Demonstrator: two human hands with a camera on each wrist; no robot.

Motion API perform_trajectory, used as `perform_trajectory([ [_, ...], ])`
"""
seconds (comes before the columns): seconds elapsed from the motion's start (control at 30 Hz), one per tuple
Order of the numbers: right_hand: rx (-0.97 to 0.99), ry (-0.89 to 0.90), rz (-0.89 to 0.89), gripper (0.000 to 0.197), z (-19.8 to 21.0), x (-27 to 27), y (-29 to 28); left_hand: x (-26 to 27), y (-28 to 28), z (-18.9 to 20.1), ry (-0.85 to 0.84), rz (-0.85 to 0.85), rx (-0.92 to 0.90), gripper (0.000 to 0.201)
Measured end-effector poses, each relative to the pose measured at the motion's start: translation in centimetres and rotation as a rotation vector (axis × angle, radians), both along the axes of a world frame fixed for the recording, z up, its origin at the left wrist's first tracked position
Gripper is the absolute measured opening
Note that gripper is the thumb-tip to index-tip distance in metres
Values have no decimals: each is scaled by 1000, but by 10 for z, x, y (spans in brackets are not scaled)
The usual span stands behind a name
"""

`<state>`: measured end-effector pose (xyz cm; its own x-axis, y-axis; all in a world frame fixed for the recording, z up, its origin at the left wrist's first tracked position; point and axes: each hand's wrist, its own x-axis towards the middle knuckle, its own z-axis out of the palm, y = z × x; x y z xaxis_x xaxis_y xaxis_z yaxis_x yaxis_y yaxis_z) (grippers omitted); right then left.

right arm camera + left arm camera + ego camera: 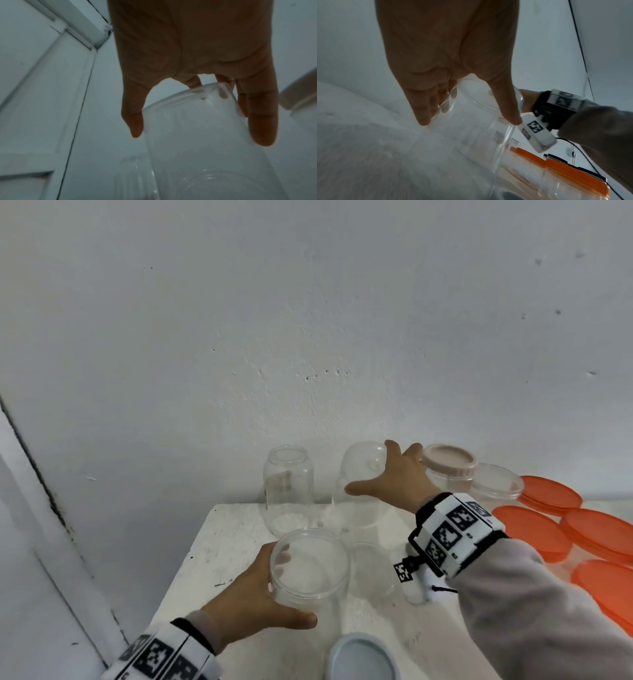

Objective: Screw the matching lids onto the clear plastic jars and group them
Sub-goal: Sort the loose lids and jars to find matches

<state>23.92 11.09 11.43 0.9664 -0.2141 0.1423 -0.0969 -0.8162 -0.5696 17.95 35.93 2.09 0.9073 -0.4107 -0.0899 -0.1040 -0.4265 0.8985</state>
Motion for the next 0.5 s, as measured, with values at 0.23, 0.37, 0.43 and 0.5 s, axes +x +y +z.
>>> perform_trajectory([
  [0.23,285,-211,-99,112,26,-84,-43,16,-32,24,-36,-30,2,110],
  [0.37,444,-329,-198,110,17,-128,-63,23,-80,25,-14,-117,-38,99],
  [0.43,465,-361,-239,109,11,-144,-73,25,-106,23,12,-160,-63,95],
  [0.5,480,-404,-269,104,6,-157,-84,26,-129,21,29,-190,-59,97],
])
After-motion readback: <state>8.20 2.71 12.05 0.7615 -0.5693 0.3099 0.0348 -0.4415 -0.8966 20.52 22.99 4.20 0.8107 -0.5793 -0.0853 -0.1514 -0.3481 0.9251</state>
